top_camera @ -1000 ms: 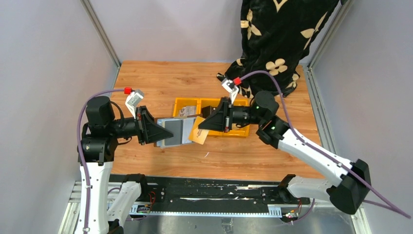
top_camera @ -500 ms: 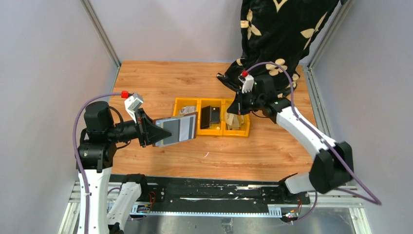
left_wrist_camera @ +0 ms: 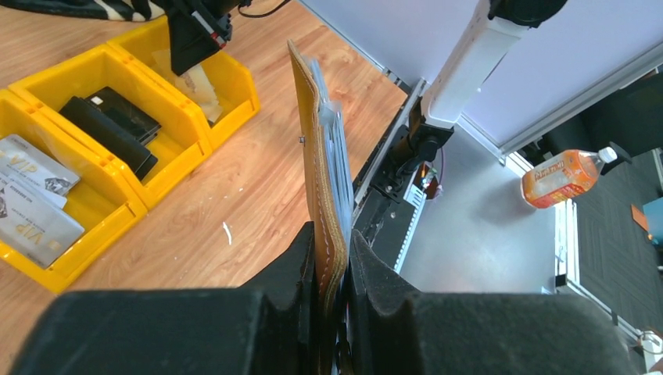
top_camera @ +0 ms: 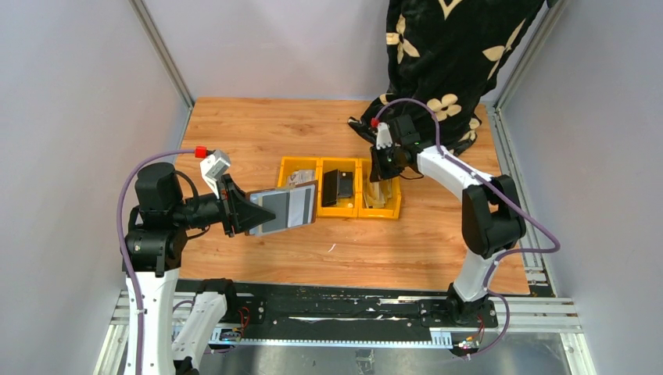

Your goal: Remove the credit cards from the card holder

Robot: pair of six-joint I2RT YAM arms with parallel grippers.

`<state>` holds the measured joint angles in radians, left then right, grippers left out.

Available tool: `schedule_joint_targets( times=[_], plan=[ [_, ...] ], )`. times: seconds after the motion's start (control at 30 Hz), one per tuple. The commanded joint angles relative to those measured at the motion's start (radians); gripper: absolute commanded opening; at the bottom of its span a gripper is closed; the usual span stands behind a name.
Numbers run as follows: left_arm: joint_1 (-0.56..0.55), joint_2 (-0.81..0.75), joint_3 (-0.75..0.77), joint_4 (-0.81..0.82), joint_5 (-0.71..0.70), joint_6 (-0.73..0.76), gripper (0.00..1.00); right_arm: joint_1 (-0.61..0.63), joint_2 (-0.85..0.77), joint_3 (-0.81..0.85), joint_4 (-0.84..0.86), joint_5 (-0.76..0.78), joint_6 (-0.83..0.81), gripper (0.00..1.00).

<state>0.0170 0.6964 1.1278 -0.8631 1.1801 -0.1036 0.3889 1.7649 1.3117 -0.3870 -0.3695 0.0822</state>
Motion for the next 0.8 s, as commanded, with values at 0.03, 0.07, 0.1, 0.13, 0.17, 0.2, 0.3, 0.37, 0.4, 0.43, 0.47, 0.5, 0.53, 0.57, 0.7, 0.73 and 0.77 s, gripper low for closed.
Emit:
schedule_joint_targets(
  times=[0.03, 0.07, 0.1, 0.13, 0.17, 0.2, 0.3, 0.37, 0.4, 0.43, 0.47, 0.5, 0.53, 0.57, 0.7, 0.73, 0.77],
  plan=[
    [-0.005, -0.007, 0.045, 0.01, 0.032, 0.01, 0.0, -0.012, 0.034, 0.042, -0.06, 0.059, -0.019, 0.26],
    [-0.003, -0.005, 0.05, 0.01, 0.035, 0.01, 0.0, -0.009, 0.023, 0.04, -0.057, 0.075, -0.008, 0.31],
    [-0.004, -0.002, 0.053, 0.009, 0.039, 0.009, 0.0, -0.008, 0.008, 0.041, -0.05, 0.087, -0.005, 0.34],
    [-0.003, 0.0, 0.059, 0.009, 0.043, 0.006, 0.0, -0.005, -0.009, 0.042, -0.047, 0.106, 0.0, 0.36],
    [-0.003, 0.003, 0.064, 0.009, 0.046, 0.003, 0.0, -0.002, -0.03, 0.045, -0.044, 0.127, 0.005, 0.39],
    [-0.003, 0.006, 0.067, 0.008, 0.05, 0.0, 0.0, 0.001, -0.052, 0.049, -0.044, 0.148, 0.009, 0.41],
    [-0.003, 0.01, 0.081, 0.006, 0.057, -0.005, 0.0, 0.025, -0.126, 0.072, -0.041, 0.219, 0.021, 0.55],
    [-0.003, 0.012, 0.09, 0.007, 0.058, -0.007, 0.0, 0.047, -0.188, 0.083, -0.04, 0.227, 0.026, 0.59],
    [-0.004, 0.012, 0.097, 0.007, 0.057, -0.007, 0.0, 0.065, -0.222, 0.082, -0.032, 0.212, 0.032, 0.6],
    [-0.003, 0.013, 0.101, 0.007, 0.055, -0.007, 0.0, 0.079, -0.259, 0.078, -0.021, 0.184, 0.046, 0.62],
    [-0.003, 0.017, 0.11, 0.008, 0.047, -0.009, 0.0, 0.099, -0.31, 0.068, 0.007, 0.123, 0.066, 0.68],
    [-0.003, 0.019, 0.114, 0.011, 0.043, -0.01, 0.0, 0.108, -0.336, 0.052, 0.041, 0.085, 0.094, 0.7],
    [-0.004, 0.022, 0.119, 0.022, 0.036, -0.019, 0.0, 0.115, -0.395, 0.018, 0.103, -0.007, 0.15, 0.72],
    [-0.003, 0.023, 0.123, 0.039, 0.027, -0.035, 0.0, 0.116, -0.438, -0.036, 0.221, -0.115, 0.221, 0.72],
    [-0.004, -0.001, 0.076, 0.268, 0.012, -0.236, 0.0, 0.177, -0.608, -0.31, 0.816, -0.321, 0.532, 0.73],
    [-0.003, -0.015, 0.046, 0.362, 0.01, -0.32, 0.0, 0.204, -0.636, -0.36, 0.929, -0.307, 0.575, 0.74],
    [-0.004, -0.029, 0.019, 0.452, 0.005, -0.395, 0.0, 0.225, -0.656, -0.39, 1.001, -0.307, 0.611, 0.76]
  ],
)
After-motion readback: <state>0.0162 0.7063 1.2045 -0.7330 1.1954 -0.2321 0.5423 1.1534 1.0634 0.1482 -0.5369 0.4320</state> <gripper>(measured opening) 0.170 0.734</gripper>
